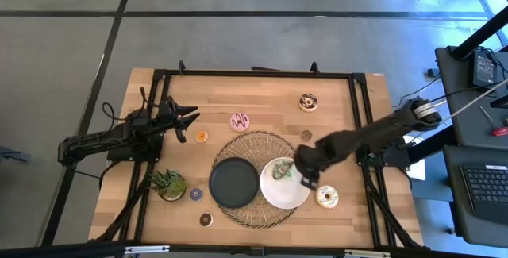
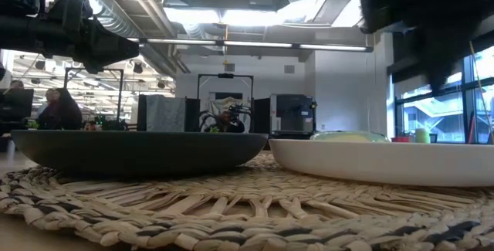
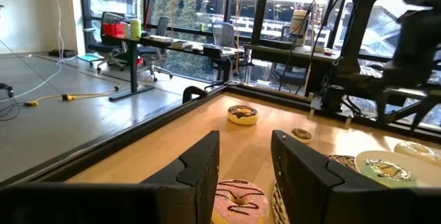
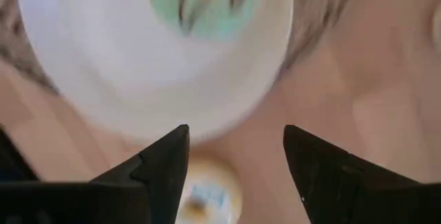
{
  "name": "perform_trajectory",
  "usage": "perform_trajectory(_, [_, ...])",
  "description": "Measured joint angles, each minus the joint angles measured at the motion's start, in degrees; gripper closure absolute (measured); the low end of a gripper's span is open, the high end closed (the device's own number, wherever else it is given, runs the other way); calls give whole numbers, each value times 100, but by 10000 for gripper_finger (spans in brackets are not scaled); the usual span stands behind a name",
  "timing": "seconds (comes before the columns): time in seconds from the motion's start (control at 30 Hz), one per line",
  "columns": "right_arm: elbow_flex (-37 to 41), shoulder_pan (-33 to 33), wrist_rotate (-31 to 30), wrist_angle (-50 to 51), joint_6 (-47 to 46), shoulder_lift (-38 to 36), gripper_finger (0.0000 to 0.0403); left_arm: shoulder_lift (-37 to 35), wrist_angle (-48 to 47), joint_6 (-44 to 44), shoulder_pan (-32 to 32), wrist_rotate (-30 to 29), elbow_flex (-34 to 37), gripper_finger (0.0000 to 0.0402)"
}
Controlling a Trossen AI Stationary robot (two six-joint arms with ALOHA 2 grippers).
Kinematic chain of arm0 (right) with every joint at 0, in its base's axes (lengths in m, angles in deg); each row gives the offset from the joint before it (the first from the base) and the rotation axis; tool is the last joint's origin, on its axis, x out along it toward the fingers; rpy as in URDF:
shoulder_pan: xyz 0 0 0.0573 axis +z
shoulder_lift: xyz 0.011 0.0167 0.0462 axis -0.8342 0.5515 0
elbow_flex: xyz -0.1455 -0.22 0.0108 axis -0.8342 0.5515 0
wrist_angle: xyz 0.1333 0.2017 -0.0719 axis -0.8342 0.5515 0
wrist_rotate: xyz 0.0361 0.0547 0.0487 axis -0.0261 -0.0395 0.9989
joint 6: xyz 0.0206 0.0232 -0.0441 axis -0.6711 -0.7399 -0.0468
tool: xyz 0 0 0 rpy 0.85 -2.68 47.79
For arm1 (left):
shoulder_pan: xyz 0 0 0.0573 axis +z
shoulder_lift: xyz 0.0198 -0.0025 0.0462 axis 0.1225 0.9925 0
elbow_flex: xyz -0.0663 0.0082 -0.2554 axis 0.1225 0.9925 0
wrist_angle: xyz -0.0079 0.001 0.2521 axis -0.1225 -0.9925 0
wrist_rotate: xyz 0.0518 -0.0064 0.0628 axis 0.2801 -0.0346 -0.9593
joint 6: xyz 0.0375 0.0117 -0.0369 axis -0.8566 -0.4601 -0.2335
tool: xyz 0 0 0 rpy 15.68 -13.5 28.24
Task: Pick & Place donuts
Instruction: Put the large white donut on the white plate
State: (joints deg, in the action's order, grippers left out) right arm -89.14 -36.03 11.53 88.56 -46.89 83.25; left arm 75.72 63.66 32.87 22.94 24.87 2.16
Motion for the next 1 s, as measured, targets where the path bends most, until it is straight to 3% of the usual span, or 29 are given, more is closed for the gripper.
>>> perform_trajectory(0.23, [270, 1462, -23, 130, -1477, -94, 166, -1, 0, 0, 0, -1, -1, 274])
perform_trajectory(0.4, [631, 2007, -75, -2, -2666, 83, 166, -2, 0, 0, 0, 0, 0, 274])
perform_trajectory(0.77, [1495, 2088, -28, -924, -3036, 286, 169, 0, -2, 0, 0, -2, 0, 274])
perform_trajectory(1.0, [1639, 2017, 404, -971, -3033, 291, 231, 0, -2, 2, 0, -2, 0, 274])
